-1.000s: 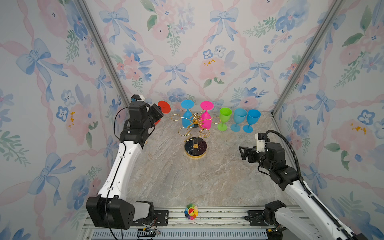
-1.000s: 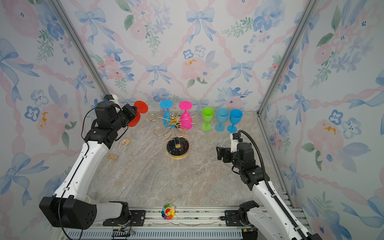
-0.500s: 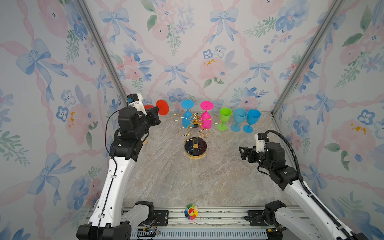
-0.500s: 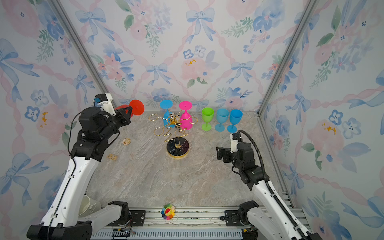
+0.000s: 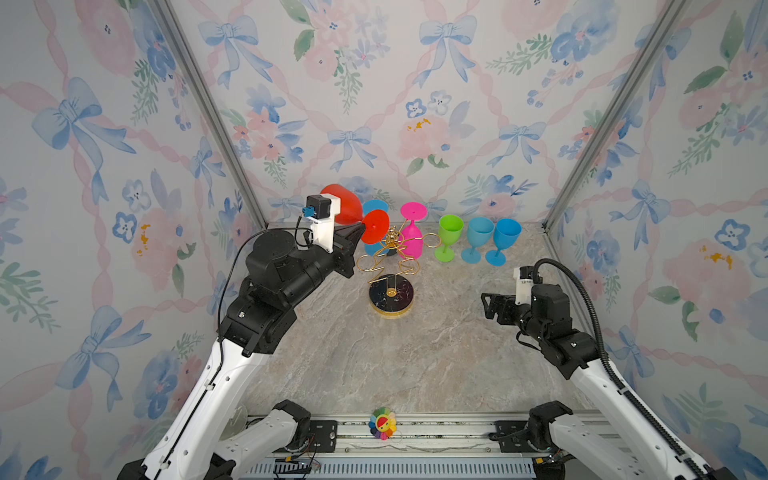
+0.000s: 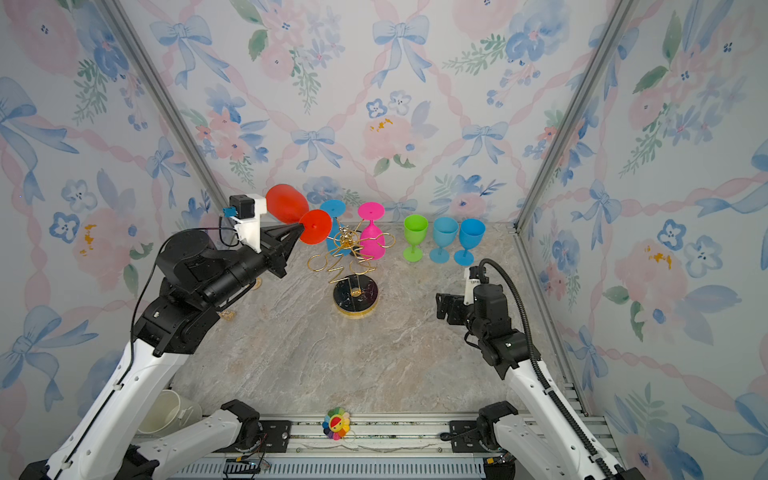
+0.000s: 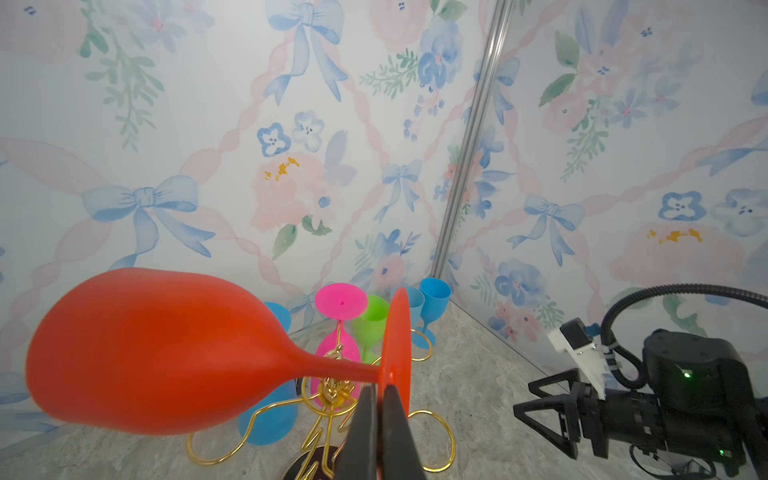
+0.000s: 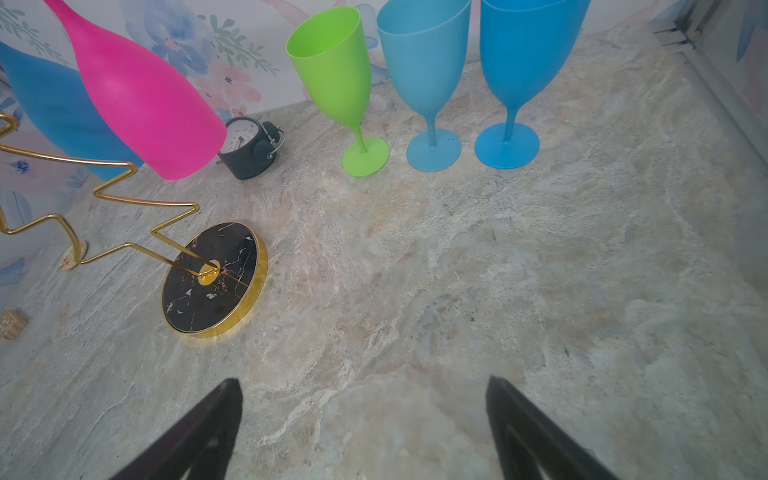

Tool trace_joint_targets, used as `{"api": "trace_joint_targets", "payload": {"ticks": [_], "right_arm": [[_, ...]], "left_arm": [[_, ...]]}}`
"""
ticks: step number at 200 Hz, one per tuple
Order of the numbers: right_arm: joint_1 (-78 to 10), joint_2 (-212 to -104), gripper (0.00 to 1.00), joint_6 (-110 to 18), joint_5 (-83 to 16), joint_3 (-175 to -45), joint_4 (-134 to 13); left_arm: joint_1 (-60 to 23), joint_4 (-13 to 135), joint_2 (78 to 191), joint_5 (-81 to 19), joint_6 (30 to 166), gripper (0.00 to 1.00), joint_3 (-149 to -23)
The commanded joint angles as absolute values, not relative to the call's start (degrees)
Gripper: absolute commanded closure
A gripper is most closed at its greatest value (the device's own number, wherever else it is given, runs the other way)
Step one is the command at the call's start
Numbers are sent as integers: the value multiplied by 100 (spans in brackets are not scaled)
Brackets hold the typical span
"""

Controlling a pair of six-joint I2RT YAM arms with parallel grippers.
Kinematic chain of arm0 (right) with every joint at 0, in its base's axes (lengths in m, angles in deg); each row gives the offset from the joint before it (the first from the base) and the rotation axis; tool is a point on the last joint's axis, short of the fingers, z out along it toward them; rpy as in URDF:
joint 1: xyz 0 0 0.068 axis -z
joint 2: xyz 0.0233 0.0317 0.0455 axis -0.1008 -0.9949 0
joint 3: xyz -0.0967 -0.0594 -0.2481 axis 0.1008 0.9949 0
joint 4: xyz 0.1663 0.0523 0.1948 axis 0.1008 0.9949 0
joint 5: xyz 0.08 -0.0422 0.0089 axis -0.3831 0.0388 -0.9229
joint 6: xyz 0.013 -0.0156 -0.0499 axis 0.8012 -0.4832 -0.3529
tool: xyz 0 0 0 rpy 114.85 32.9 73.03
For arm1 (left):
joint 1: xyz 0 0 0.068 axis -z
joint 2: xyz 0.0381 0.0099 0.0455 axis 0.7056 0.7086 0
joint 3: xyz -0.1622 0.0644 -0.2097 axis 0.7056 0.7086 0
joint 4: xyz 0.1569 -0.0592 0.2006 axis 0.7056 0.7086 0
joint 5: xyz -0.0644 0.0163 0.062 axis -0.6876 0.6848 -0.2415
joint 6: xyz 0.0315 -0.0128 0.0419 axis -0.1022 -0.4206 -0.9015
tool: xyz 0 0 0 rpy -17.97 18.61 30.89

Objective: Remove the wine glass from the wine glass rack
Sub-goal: 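Swing the red glass down toward the robot, bowl up, with the left gripper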

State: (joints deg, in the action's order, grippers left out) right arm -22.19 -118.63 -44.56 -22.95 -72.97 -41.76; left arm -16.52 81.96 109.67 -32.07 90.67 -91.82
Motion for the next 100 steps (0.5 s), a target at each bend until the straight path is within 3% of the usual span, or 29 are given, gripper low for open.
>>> {"api": "trace_joint_targets", "payload": {"ticks": [1, 57, 100], "right_arm": [[-2057, -11986, 7, -4103, -2161, -7571, -3799], [-1597, -11972, 7, -3862, -2353, -7653, -3506], [-1159, -11796, 7, -3809, -2475, -7721, -3190]], "left_arm": [[-1116, 8097, 10887, -3471, 8420, 100, -9293], [1752, 8081, 11128, -2167, 7384, 100, -9207], [3558, 8081, 11776, -331, 6513, 100, -9112]]}}
